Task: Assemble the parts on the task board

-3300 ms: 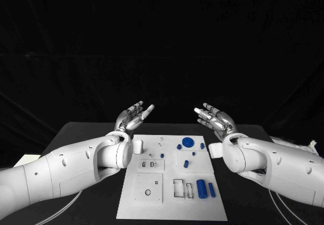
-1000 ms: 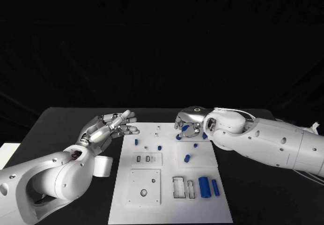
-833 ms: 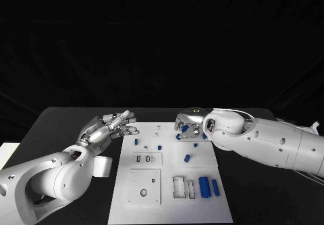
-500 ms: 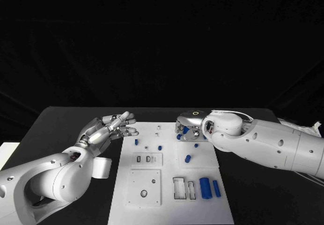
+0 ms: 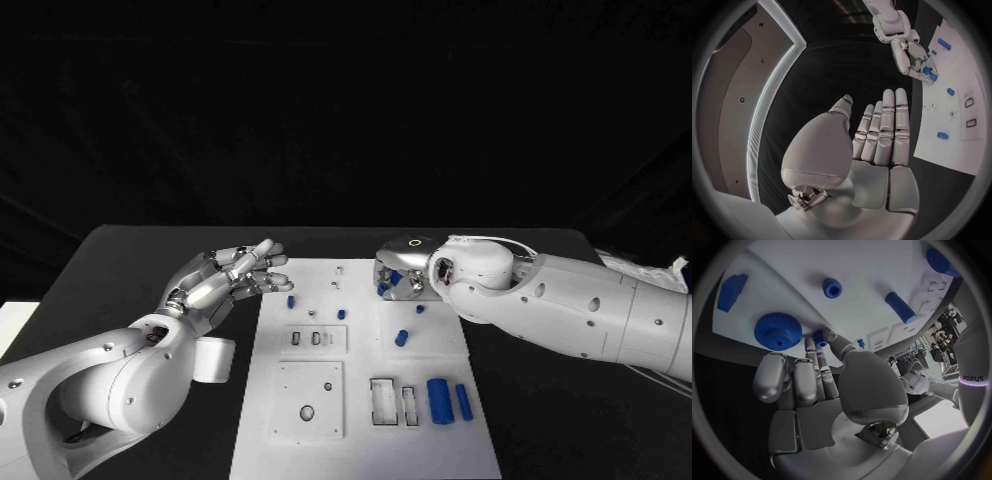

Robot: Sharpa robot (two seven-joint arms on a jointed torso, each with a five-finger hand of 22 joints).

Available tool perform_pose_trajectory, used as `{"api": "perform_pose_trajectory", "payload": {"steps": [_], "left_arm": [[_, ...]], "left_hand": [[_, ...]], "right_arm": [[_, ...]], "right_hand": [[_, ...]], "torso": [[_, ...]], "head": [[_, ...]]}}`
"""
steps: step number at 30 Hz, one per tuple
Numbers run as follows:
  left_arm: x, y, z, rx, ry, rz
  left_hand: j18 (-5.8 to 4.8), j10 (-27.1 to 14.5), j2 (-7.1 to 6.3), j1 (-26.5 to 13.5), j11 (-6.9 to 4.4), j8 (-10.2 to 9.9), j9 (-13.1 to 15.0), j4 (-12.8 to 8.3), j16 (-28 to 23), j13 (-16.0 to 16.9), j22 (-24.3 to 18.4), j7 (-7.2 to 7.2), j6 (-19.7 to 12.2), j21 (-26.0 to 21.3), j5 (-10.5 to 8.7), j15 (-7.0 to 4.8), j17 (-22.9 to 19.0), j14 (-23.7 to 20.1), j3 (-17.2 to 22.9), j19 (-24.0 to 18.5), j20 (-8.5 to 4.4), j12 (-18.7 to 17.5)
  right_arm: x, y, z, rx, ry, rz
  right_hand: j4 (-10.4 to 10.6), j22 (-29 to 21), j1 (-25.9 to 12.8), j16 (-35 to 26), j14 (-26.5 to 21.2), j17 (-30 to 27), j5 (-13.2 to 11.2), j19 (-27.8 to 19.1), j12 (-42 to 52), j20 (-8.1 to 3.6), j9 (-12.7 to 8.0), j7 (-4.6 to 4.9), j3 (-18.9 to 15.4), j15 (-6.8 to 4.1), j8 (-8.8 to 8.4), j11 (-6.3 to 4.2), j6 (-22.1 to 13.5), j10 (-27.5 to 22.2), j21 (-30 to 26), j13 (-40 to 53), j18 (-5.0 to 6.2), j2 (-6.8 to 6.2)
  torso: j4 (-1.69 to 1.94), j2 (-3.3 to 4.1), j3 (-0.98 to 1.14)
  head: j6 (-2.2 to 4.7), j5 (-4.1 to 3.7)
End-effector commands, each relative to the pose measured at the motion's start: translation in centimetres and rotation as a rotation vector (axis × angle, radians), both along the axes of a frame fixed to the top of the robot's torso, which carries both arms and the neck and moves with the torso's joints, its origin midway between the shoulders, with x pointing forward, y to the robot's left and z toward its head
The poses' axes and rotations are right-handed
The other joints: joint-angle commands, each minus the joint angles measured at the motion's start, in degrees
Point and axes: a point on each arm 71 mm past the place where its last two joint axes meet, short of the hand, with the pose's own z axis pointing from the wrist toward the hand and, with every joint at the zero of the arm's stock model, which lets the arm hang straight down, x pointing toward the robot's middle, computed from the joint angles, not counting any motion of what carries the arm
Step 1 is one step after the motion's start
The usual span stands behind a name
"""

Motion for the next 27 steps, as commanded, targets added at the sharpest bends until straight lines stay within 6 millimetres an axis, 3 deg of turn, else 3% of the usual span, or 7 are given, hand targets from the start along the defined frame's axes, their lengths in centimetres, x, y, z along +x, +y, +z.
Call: {"api": "perform_pose_trajectory", "payload": {"steps": [1, 7, 18, 27], "left_arm": [[0.0, -0.2, 0.1, -0.011, 0.002, -0.020], [0.0, -0.1, 0.0, -0.007, 0.008, -0.020], [0.1, 0.0, -0.1, -0.003, 0.015, -0.018], [0.1, -0.3, 0.0, -0.010, 0.014, -0.033]], "left_hand": [[0.06, -0.19, -0.03, -0.26, 0.10, -0.38, -0.07, -0.35, -0.26, -0.07, 0.08, 0.47, -0.07, 0.29, -0.16, 0.32, 0.09, -0.23, 0.12, 0.47, -0.02, -0.22], [0.05, -0.33, 0.11, -0.11, 0.15, -0.57, -0.06, -0.54, -0.34, -0.08, 0.10, 0.54, -0.18, 0.35, -0.13, 0.35, 0.27, -0.24, 0.22, 0.45, -0.01, -0.44], [0.06, -0.43, 0.27, 0.25, 0.20, -0.77, -0.05, -0.92, -0.47, -0.07, 0.13, 0.58, -0.25, 0.43, -0.11, 0.37, 0.53, -0.26, 0.43, 0.41, 0.00, -0.68], [0.04, -0.48, 0.01, 0.18, 0.25, -0.89, -0.04, -1.08, -0.57, -0.07, 0.14, 0.65, -0.30, 0.47, -0.18, 0.42, 0.70, -0.31, 0.28, 0.35, 0.03, -0.82]], "right_arm": [[-0.1, 0.1, -0.2, -0.021, 0.005, 0.011], [-0.2, 0.3, 0.2, 0.012, -0.034, 0.014], [-0.3, 1.0, 2.3, 0.110, -0.145, 0.003], [0.9, 2.3, 2.7, 0.150, -0.193, -0.012]], "right_hand": [[0.43, 0.55, 0.09, 0.58, 2.10, 0.38, -0.31, -0.17, 0.53, -0.36, 0.40, -0.35, 0.79, -0.30, 0.63, -0.43, 1.09, 1.34, 0.56, 0.25, -1.00, 0.91], [1.36, 1.81, 0.61, 1.40, 2.28, 1.44, -0.43, 0.12, 0.66, -0.95, 0.92, -1.11, 2.22, -0.91, 1.08, -1.19, 2.67, 3.40, 1.46, 0.56, -1.19, 1.70], [2.11, 2.59, 0.60, 1.79, 2.32, 1.89, -1.22, 0.24, 0.22, -1.16, 1.17, -1.25, 2.94, -1.04, 0.98, -1.33, 2.97, 3.90, 2.00, 0.58, -1.33, 1.43], [2.40, 2.70, 0.85, 1.89, 2.28, 1.93, -1.58, 0.16, -0.24, -1.15, 1.23, -1.05, 3.64, -0.96, 0.63, -1.19, 2.66, 3.62, 2.13, 0.46, -1.35, 0.97]], "torso": [[0.16, 0.17, -0.06], [0.40, 0.29, -0.08], [0.60, 0.59, -0.16], [0.88, 0.75, -0.22]], "head": [[0.02, -0.13], [0.08, -0.14], [0.63, 0.19], [1.21, 0.25]]}}
